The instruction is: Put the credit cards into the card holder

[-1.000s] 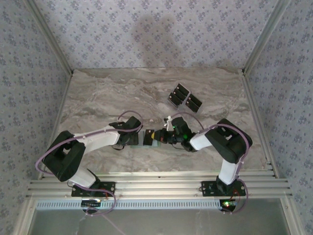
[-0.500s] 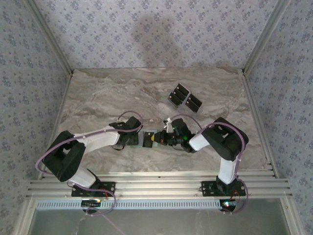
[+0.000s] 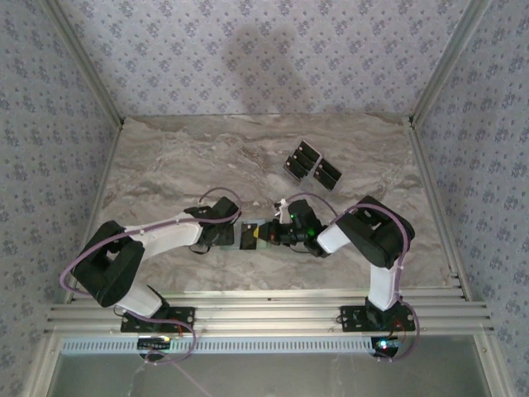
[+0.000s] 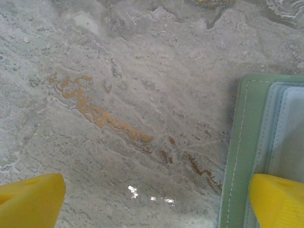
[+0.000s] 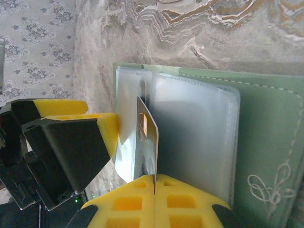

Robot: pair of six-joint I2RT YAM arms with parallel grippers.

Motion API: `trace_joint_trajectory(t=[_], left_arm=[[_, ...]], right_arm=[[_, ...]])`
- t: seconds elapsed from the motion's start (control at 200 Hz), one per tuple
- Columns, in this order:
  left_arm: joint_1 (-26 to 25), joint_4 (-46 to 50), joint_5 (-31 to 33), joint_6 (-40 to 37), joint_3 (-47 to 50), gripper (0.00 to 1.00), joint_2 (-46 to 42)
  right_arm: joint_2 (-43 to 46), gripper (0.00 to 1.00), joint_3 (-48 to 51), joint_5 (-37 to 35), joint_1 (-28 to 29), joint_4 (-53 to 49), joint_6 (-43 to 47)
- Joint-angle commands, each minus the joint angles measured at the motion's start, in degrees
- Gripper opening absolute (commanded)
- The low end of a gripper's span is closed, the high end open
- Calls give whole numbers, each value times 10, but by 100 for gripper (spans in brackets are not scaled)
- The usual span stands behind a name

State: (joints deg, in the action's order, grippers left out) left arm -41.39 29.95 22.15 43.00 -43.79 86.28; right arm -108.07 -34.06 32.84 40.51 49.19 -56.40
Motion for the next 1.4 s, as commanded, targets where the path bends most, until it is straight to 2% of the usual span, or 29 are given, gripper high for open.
trace_joint_trajectory(t=[0.0,0.475,1.394], left_arm=[[-3,30,3,0,19,100,8],[-3,27,2,0,20,100,10],[-3,26,3,0,22,100,9]], right_arm=[[-13,0,-8,6,-8,-1,-5],[-2,0,2,11,-29,-5,1],[-27,0,-32,37,-17,-59,23]])
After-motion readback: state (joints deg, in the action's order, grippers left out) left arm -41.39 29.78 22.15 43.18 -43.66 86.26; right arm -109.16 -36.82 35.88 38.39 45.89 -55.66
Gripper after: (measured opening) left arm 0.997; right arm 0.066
